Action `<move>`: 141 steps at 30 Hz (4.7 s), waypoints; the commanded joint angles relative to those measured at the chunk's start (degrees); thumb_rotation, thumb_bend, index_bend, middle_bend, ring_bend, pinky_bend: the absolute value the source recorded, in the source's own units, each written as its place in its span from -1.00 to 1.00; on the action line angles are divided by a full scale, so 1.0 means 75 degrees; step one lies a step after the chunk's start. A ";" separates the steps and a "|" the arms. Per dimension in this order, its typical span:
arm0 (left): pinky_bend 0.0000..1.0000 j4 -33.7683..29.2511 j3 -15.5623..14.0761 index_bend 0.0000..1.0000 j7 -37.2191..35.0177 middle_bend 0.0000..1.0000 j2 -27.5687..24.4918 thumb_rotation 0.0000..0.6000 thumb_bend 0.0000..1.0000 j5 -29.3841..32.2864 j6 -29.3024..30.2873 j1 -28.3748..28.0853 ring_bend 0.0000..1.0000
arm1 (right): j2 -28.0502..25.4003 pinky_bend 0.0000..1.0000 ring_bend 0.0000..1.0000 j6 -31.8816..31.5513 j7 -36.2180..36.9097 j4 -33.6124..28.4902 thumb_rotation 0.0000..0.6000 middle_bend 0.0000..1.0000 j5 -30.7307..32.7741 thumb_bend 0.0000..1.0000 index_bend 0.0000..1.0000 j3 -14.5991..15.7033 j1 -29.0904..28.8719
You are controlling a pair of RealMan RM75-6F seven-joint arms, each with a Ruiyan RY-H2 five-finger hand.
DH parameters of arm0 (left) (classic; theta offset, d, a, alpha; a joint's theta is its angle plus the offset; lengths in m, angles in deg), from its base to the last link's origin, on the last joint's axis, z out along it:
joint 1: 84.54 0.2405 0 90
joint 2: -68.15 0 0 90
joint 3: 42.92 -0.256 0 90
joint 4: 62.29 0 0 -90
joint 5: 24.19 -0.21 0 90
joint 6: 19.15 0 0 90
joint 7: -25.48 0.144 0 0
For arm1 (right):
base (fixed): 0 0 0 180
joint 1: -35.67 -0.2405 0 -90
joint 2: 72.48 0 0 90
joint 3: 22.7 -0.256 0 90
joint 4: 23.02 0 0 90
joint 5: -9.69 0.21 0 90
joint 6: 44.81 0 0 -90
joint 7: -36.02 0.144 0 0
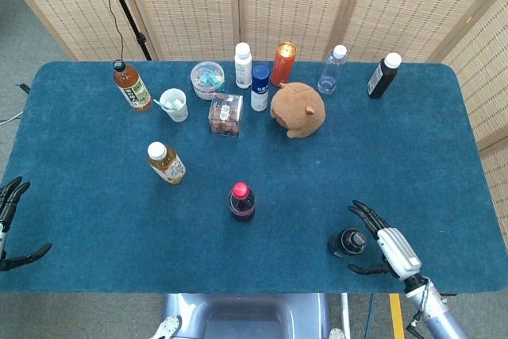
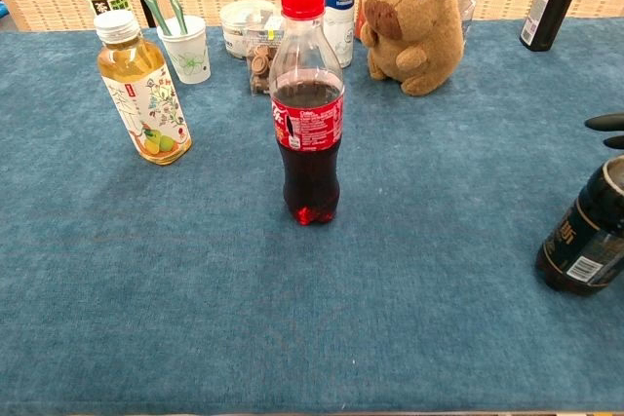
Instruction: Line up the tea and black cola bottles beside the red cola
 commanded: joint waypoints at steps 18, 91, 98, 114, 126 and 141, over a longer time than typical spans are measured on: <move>-1.00 0.0021 0.0005 -1.00 -0.0177 -1.00 -0.0051 1.00 -0.95 0.0063 0.0003 0.0015 -1.00 | 0.0583 0.26 0.40 -0.0260 -0.0199 0.0367 1.00 0.26 0.0334 -0.04 0.20 -0.0148 -0.0134; -1.00 0.0078 0.0112 -1.00 -0.0516 -1.00 -0.0201 1.00 -0.95 0.0283 -0.0237 -0.0134 -1.00 | 0.2694 0.18 0.36 0.2239 -0.2957 -0.0308 1.00 0.23 0.3409 0.14 0.15 -0.2081 -0.2881; -1.00 0.0081 0.0104 -1.00 -0.0557 -1.00 -0.0212 1.00 -0.95 0.0242 -0.0221 -0.0135 -1.00 | 0.2651 0.11 0.20 0.2276 -0.2921 -0.0162 1.00 0.06 0.3312 -0.35 -0.05 -0.2036 -0.2934; -1.00 0.0081 0.0086 -1.00 -0.0626 -1.00 -0.0223 1.00 -0.95 0.0193 -0.0183 -0.0122 -1.00 | 0.2477 -0.29 -0.19 0.2272 -0.2960 -0.0217 1.00 -0.49 0.3174 -0.68 -0.42 -0.1910 -0.2957; -1.00 0.0112 0.0085 -1.00 -0.0776 -1.00 -0.0257 1.00 -0.95 0.0175 -0.0172 -0.0125 -1.00 | 0.2088 -0.63 -0.65 0.2199 -0.3288 -0.0862 1.00 -0.90 0.3116 -0.89 -0.78 -0.1757 -0.2882; -1.00 0.0944 0.0328 -1.00 -0.2217 -1.00 -0.0170 1.00 -0.95 0.0231 -0.0549 -0.0538 -1.00 | -0.0846 -1.00 -1.00 0.0851 -0.6166 -0.3257 1.00 -1.00 0.3130 -1.00 -1.00 -0.0898 -0.1766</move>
